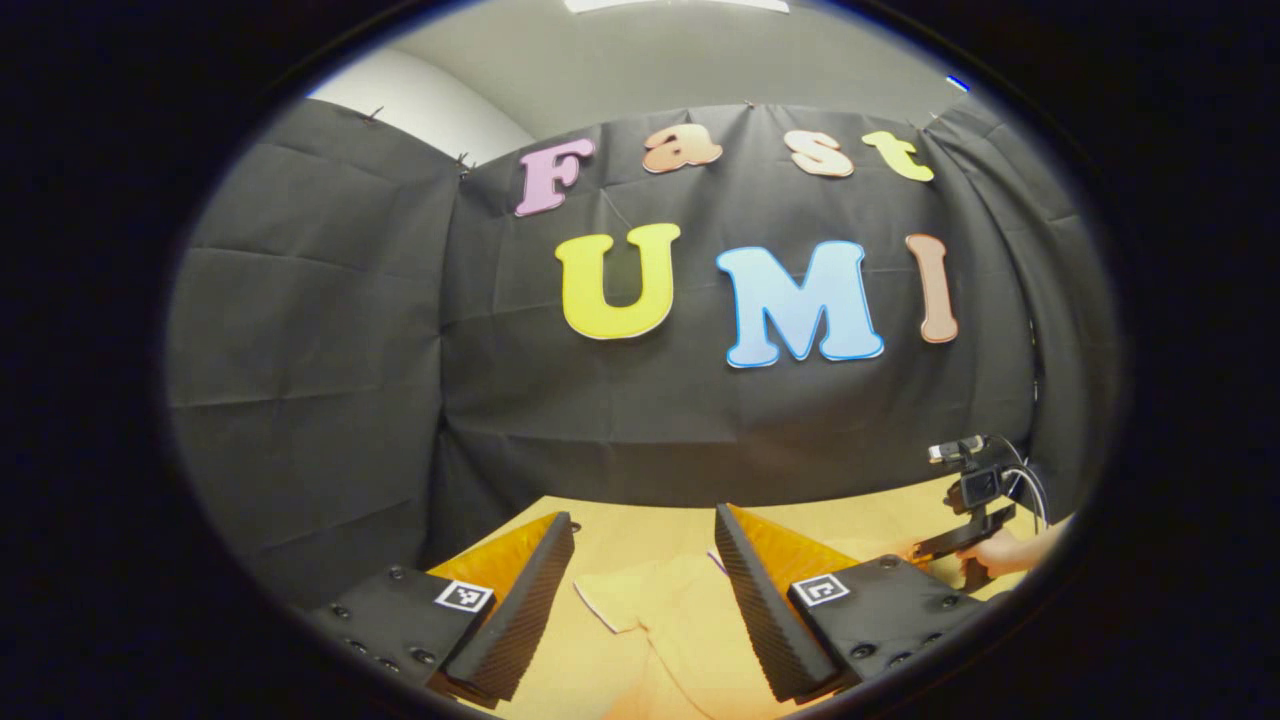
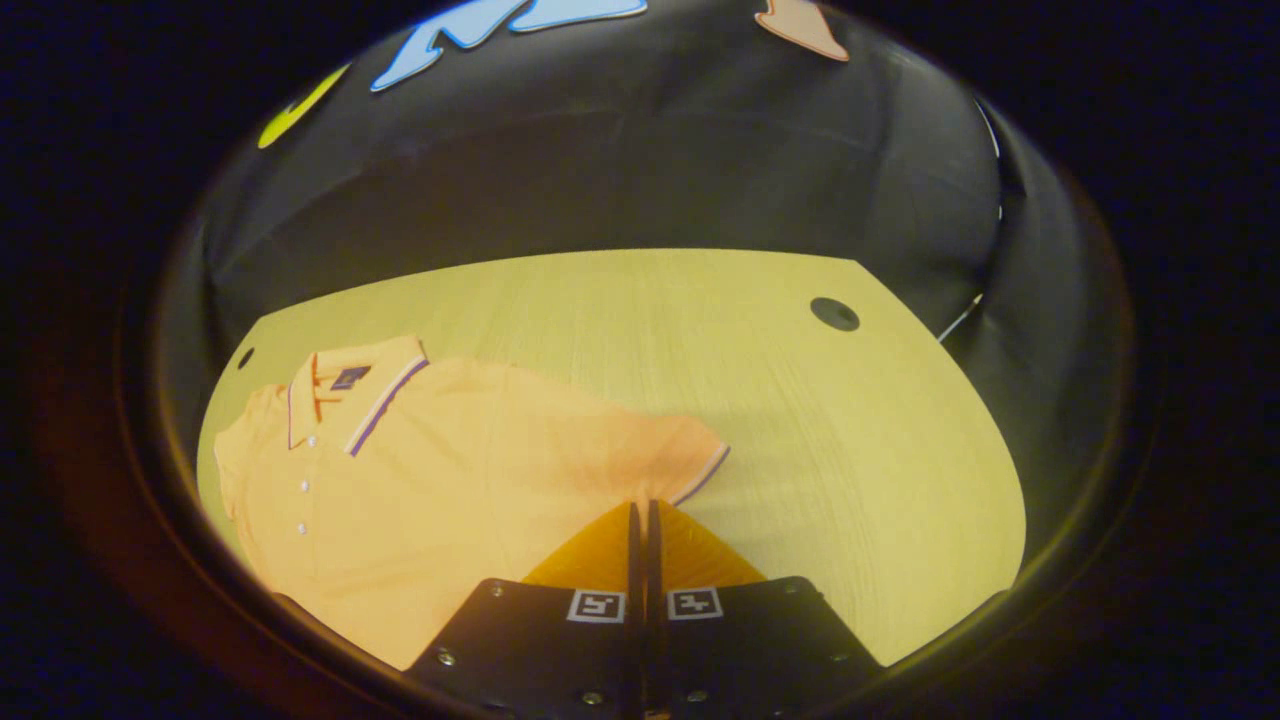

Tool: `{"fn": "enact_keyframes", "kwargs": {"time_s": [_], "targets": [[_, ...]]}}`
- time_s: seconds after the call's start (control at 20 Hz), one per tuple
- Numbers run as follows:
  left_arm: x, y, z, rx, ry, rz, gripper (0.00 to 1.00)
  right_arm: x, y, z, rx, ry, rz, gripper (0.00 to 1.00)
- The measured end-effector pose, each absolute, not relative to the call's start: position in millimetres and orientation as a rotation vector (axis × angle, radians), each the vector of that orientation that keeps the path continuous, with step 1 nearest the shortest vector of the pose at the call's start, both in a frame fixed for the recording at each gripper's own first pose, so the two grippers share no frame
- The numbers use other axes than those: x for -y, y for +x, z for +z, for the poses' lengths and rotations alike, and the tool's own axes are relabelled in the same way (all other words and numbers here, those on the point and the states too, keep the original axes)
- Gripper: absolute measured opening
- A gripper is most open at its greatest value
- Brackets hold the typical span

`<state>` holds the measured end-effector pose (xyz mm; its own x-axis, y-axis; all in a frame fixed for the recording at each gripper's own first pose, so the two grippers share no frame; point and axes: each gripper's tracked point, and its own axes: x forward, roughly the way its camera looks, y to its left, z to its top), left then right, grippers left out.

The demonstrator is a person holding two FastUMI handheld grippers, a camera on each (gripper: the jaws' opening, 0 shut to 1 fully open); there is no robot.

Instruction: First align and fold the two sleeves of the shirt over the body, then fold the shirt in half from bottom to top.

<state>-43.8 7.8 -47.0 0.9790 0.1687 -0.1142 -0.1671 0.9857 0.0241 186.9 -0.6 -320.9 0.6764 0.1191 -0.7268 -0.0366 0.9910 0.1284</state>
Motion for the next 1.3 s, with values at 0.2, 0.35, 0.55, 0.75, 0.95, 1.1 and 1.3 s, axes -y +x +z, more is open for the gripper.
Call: {"fn": "enact_keyframes", "kwargs": {"time_s": [0.2,0.35,0.55,0.75,0.95,1.1,1.3], "targets": [[-10.4,-44.2,-52.3,-0.122,0.001,0.173,0.94,-20.6,188.1,-287.1,-0.725,0.025,0.15,0.01],[-10.7,-42.7,-54.8,-0.123,-0.007,0.173,0.94,-42.4,182.7,-275.8,-0.696,-0.037,0.222,0.01],[-13.4,-42.6,-56.2,-0.124,-0.013,0.181,0.94,-69.2,175.2,-276.5,-0.686,-0.111,0.314,0.01],[-18.5,-46.5,-63.3,-0.136,-0.022,0.198,0.94,-92.7,166.8,-283.4,-0.69,-0.153,0.388,0.03],[-23.6,-51.2,-68.6,-0.148,-0.021,0.223,0.94,-104.4,161.4,-287.1,-0.692,-0.19,0.433,0.06],[-23.8,-53.2,-74.3,-0.157,-0.024,0.238,0.94,-108.0,154.3,-286.0,-0.712,-0.163,0.461,0.1],[-21.2,-47.2,-83.6,-0.169,-0.026,0.251,0.94,-109.4,149.6,-273.9,-0.709,-0.107,0.486,0.5]]}}
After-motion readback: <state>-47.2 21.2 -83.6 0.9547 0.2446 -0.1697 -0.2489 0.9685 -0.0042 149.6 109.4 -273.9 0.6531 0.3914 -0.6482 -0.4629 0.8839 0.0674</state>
